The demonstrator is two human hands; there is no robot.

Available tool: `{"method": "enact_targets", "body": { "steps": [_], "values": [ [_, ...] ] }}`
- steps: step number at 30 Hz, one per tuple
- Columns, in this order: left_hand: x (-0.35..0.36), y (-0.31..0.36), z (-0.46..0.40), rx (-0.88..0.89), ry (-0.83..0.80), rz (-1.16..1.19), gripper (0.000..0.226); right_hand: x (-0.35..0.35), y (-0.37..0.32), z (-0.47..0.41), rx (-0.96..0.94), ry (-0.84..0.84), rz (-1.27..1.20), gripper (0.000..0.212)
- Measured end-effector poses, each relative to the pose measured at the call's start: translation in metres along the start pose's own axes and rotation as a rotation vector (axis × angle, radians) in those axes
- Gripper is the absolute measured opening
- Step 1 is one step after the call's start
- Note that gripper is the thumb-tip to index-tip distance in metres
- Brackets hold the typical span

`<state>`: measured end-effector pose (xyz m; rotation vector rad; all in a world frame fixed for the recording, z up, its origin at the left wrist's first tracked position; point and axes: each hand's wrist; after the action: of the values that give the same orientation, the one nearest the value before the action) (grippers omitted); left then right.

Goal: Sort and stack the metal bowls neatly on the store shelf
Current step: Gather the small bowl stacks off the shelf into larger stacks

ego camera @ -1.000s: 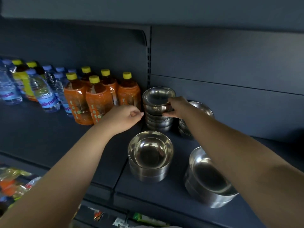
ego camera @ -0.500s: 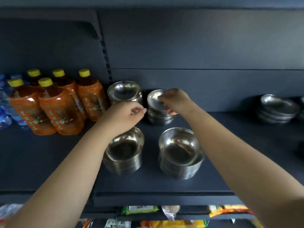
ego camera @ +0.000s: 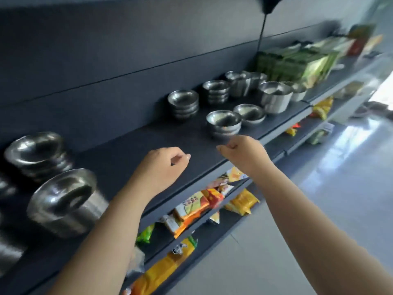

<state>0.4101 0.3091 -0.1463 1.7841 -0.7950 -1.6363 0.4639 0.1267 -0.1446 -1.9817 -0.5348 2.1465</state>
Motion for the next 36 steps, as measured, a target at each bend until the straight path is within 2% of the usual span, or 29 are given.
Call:
{"method": "enact_targets", "body": {
  "steps": [5, 10, 18, 25, 27, 31, 36],
  "values": [
    [0.076, 0.05, -0.016, 0.065, -0.094, 0.031, 0.023, -0.025, 0.096, 0.018, 0.125, 0.102, -0.028, 0.042],
    [0.121, 0.068, -0.032, -0.002, -0.109, 0.084, 0.024, -0.032, 0.147, 0.021, 0.194, 0.091, -0.061, 0.036],
    [0.159, 0.052, -0.072, -0.148, -0.068, 0.128, 0.023, -0.024, 0.188, -0.03, 0.215, 0.035, -0.093, 0.036],
    [0.16, 0.036, -0.127, -0.284, 0.085, 0.198, 0.018, -0.016, 0.186, -0.117, 0.098, -0.14, -0.127, 0.041],
    [0.163, 0.032, -0.137, -0.329, 0.113, 0.235, 0.018, -0.011, 0.189, -0.14, 0.133, -0.216, -0.279, 0.037],
    [0.173, 0.028, -0.154, -0.396, 0.141, 0.264, 0.02, -0.004, 0.201, -0.182, 0.325, -0.317, -0.66, 0.029],
    [0.187, 0.035, -0.165, -0.457, 0.179, 0.296, 0.018, 0.006, 0.216, -0.226, 0.485, -0.385, -0.953, 0.042]
  ]
}}
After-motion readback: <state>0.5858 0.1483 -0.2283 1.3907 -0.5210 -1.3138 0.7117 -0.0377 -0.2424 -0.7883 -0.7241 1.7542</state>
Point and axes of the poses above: each hand's wrist, its own z-axis away from the middle knuckle, its own x-axis out of the palm, y = z × x, and after that the axes turned 13 degrees about z, right-handed
